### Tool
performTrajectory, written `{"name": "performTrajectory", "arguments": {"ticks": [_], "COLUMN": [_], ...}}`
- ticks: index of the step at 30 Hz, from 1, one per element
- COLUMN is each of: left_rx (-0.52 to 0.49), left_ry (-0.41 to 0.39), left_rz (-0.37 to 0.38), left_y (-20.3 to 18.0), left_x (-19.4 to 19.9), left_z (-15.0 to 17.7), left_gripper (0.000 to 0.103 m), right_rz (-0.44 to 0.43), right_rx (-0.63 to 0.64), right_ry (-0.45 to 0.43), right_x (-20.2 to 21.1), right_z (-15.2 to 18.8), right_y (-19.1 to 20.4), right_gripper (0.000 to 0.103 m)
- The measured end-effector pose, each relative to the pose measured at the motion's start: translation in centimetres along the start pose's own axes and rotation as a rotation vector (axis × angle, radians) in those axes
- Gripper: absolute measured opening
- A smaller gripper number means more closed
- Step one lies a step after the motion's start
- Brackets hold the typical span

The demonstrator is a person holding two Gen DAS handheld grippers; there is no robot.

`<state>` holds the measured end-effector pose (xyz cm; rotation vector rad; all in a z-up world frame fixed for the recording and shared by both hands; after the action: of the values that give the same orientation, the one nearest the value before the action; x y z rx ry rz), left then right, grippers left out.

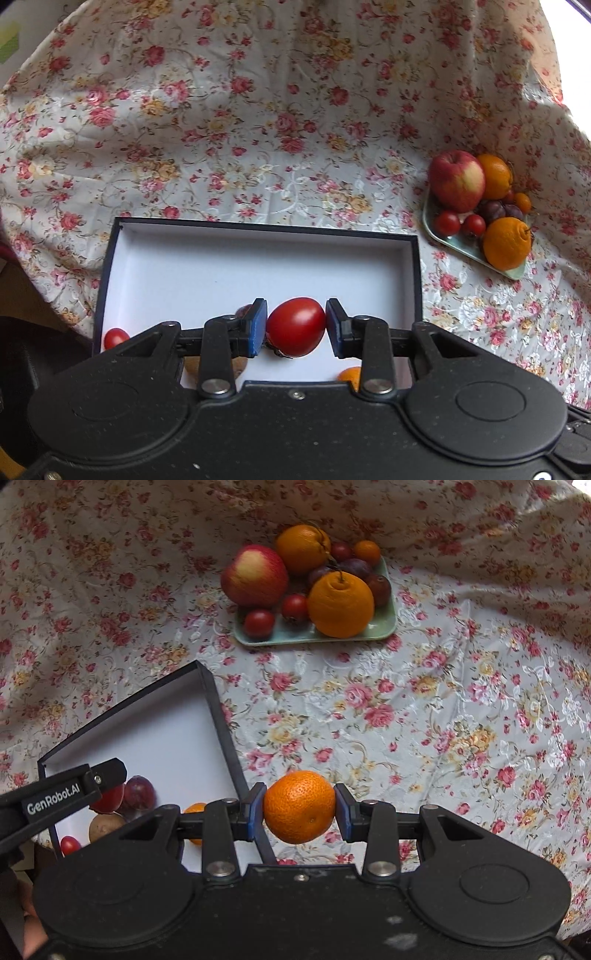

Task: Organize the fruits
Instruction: 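Carry the tomato in the left tool and the tangerine in the right tool over the box, then open the left tool to drop the red tomato into the box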

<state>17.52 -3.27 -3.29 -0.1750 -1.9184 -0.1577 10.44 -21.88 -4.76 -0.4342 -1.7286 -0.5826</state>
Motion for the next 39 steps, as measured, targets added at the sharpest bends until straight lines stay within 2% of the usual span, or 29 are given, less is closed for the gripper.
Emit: {"name": "performTrajectory", "arguments": {"ticks": [6,11,30,39], "left_rx": [0.051,0.081,0.111,0.123], "left_ry": [0.016,0.027,0.052,0.067], "left_rz": [-0.019,-0.031,-0.047,-0.024], "left_y": [2.7,4.3,6.5,6.6], "left_x": [-0.6,-0.9,-1.4,-1.5], "left_z": [0.0,0.2,0.6,0.6], "left_gripper": [0.043,0.043,0.043,0.044], "right_rz": [-0.027,-0.026,-0.017,-0.009], "right_rx": [0.101,0.137,0.168,0.180], "right_ry": [0.004,0.016,0.044,0.031], "right_x": [-0.3,-1.2,-3.2,-3.3], "right_z": [1.8,2.7,3.3,3.4], "right_y": [4.0,5.8,8.0,8.4], "right_gripper": [0.039,0.039,0.039,0.039]}}
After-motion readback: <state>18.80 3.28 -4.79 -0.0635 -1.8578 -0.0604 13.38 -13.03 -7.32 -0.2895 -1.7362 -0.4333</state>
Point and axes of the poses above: each gripper's, at about its wrist camera, not at the fingertips, and x roughly against the way its jaws point, y to its left, z to its underside, the point moved 3 cm from there along -x, roughly the way its jaws point, and after that the axes turned 13 degrees about -x, right-handed, at the moved point
